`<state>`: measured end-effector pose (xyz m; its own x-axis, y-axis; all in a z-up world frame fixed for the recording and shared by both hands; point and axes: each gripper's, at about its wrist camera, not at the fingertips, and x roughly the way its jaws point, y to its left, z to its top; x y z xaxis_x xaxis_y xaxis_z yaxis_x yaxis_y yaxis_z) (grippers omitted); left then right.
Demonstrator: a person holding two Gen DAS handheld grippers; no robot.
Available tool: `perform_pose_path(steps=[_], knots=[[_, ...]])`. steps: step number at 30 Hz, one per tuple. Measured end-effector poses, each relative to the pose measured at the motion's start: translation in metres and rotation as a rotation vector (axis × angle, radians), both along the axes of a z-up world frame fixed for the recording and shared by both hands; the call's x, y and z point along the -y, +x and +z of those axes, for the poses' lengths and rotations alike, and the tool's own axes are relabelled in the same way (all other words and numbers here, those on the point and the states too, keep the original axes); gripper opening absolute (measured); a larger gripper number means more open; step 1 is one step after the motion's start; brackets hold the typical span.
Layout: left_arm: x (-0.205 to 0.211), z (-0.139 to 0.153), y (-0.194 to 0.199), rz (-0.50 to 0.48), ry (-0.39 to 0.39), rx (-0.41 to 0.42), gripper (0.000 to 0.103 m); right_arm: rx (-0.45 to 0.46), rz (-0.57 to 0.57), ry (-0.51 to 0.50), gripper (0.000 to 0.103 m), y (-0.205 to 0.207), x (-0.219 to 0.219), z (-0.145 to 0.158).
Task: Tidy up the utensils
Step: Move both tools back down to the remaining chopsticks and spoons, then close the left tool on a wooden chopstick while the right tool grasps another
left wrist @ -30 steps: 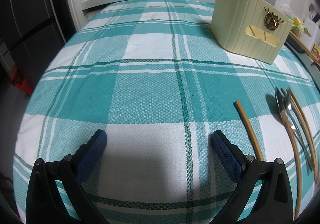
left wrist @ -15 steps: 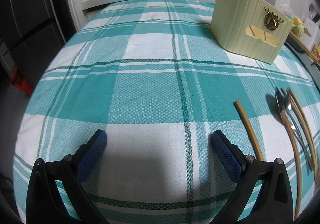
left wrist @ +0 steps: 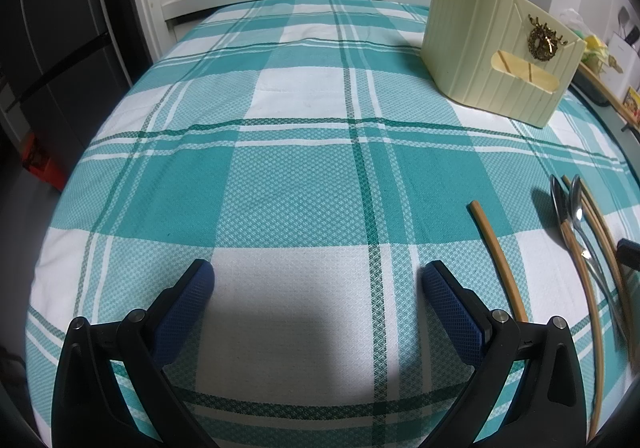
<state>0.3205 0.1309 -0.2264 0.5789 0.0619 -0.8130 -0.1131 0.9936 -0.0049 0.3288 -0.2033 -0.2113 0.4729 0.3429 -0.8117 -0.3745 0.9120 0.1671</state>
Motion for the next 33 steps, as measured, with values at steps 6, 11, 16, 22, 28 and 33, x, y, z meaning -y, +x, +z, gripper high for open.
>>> perform_pose_path(steps=[6, 11, 16, 22, 28, 33], knots=[[0.0, 0.001, -0.005, 0.0, -0.008, -0.018, 0.103, -0.013, 0.05, -0.057, 0.012, 0.015, -0.02, -0.002], [0.006, 0.009, -0.036, 0.041, -0.095, -0.002, 0.103, 0.012, 0.063, -0.116, 0.012, 0.015, -0.027, -0.001], [0.035, 0.017, -0.048, 0.038, -0.153, 0.009, 0.103, 0.044, 0.072, -0.146, 0.012, 0.011, -0.031, -0.002], [0.076, 0.013, -0.035, -0.002, -0.028, -0.014, 0.103, 0.061, 0.086, -0.158, 0.012, 0.008, -0.031, -0.002], [0.077, 0.005, -0.03, 0.008, 0.019, -0.036, 0.103, 0.064, 0.091, -0.174, 0.012, 0.008, -0.026, -0.002], [0.066, 0.005, -0.024, 0.004, -0.004, -0.052, 0.103, 0.055, 0.11, -0.183, 0.013, 0.01, -0.026, -0.001]])
